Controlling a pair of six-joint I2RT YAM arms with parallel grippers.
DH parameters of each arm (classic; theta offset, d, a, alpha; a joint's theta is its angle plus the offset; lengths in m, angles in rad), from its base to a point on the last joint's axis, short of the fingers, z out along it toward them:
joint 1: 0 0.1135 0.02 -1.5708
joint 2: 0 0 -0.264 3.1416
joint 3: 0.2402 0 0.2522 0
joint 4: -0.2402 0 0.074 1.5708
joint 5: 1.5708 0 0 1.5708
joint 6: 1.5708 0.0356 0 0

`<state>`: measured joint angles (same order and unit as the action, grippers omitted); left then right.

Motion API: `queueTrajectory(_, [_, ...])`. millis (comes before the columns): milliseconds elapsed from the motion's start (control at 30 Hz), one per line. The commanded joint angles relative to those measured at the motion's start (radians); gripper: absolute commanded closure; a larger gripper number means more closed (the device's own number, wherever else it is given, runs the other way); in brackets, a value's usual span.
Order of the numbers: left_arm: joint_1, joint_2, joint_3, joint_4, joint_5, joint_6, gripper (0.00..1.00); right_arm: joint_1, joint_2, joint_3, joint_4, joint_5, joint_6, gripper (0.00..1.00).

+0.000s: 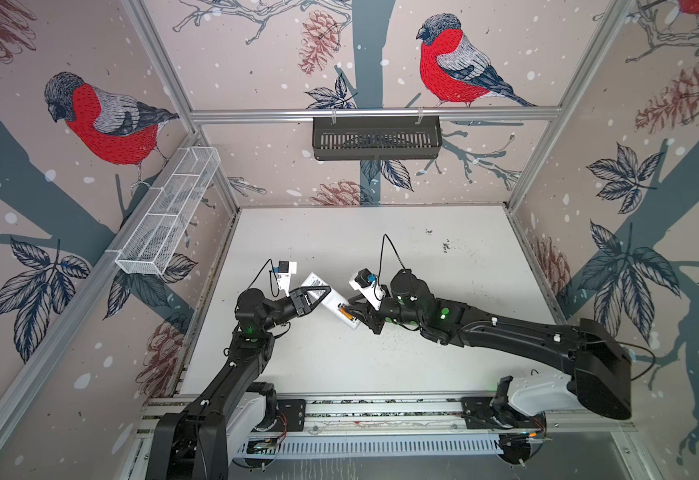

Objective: Load the batteries into the remote control

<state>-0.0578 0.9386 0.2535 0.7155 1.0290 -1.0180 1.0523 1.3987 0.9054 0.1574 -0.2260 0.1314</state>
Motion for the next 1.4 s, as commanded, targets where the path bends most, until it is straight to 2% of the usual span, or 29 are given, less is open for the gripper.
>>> queueTrajectory(0, [-0.008,-0.012,0.009,-0.085,-0.036,0.087,1.0,0.008,-0.001,0.012,-0.05,0.012,-0.006,0.73])
queueTrajectory(200, [-0.013,-0.018,0.013,-0.101,-0.043,0.099,1.0,0.022,0.032,0.051,-0.09,0.018,-0.018,0.76])
queueTrajectory(533, [-0.023,-0.027,0.013,-0.111,-0.047,0.105,1.0,0.03,0.106,0.105,-0.114,0.043,-0.036,0.73])
queueTrajectory(900, [-0.025,-0.037,0.015,-0.117,-0.049,0.107,1.0,0.047,0.15,0.128,-0.145,0.062,-0.055,0.81])
queueTrajectory(1367, [-0.025,-0.058,0.009,-0.058,-0.014,0.056,1.0,0.048,0.177,0.077,-0.127,0.111,-0.056,0.92])
